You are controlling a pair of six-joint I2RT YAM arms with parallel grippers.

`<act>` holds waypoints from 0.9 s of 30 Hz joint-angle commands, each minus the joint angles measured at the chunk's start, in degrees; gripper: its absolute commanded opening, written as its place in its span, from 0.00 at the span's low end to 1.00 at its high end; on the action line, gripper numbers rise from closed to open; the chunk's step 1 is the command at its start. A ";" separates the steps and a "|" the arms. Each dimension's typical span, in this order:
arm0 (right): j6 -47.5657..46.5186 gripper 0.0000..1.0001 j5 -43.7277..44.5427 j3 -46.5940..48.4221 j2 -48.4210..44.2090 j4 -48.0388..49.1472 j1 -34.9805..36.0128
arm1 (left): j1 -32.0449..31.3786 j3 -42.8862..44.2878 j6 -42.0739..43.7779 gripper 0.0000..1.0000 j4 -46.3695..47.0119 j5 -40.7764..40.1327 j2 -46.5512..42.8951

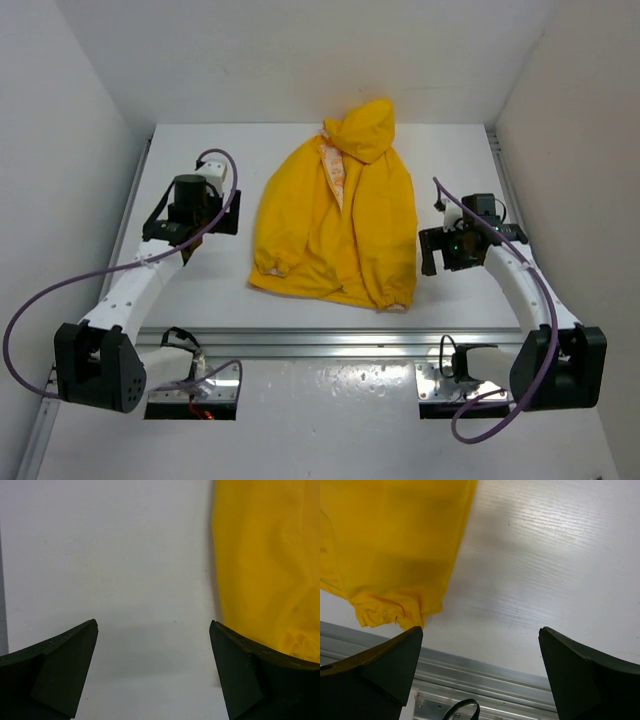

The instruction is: Zip up the jacket

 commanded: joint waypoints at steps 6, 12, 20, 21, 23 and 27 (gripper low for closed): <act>-2.74 1.00 2.57 1.05 2.94 0.43 4.26 | -0.54 -0.76 -0.61 1.00 0.59 -8.04 -4.29; -2.57 1.00 2.38 5.07 8.72 -0.87 6.62 | -0.54 -2.00 2.55 1.00 -1.08 -6.39 -6.13; 4.81 1.00 -1.38 8.25 14.19 1.13 8.82 | -0.01 -1.38 2.55 1.00 -2.66 -4.44 -5.52; 5.08 1.00 -2.17 8.61 14.37 0.52 9.35 | -0.01 -1.38 2.55 1.00 -2.66 -3.92 -5.52; 6.49 1.00 -2.97 10.10 15.95 -0.54 11.55 | 0.52 -1.38 2.55 1.00 -2.66 -3.92 -5.52; 9.03 1.00 -2.19 9.76 16.66 0.78 14.27 | 1.13 -1.38 2.55 1.00 -2.66 -3.39 -4.99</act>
